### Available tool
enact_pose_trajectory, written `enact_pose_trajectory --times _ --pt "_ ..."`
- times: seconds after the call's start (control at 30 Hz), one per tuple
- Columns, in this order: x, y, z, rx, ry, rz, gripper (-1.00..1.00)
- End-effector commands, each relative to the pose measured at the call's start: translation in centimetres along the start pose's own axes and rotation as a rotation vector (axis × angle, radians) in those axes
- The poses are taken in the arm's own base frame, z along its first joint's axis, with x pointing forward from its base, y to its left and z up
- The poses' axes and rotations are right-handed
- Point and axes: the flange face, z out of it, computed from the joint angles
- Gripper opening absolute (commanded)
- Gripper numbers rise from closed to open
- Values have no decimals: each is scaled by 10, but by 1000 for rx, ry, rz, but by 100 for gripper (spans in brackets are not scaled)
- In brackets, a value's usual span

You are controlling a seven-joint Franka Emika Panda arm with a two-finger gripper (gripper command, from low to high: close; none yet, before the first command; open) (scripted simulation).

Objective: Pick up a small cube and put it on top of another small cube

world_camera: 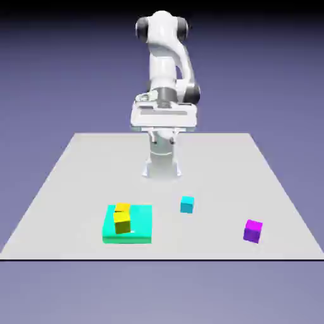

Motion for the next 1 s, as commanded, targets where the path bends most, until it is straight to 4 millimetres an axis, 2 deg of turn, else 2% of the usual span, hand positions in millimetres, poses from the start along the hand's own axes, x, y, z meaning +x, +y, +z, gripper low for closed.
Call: enact_pose_trajectory --times 0.0,0.17,0.37,0.6,0.8,0.87,0.97 --pt "-6 -6 10 -5 -22 -41 0" --pt "-44 -34 61 -13 -141 -243 0" --pt "-106 -62 119 14 -298 -468 0" --pt "-199 -84 174 93 -494 -698 0" --pt "-291 -94 205 199 -666 -858 0" --pt "-293 -94 205 202 -670 -861 0" --pt "-312 -90 231 205 -671 -858 0"
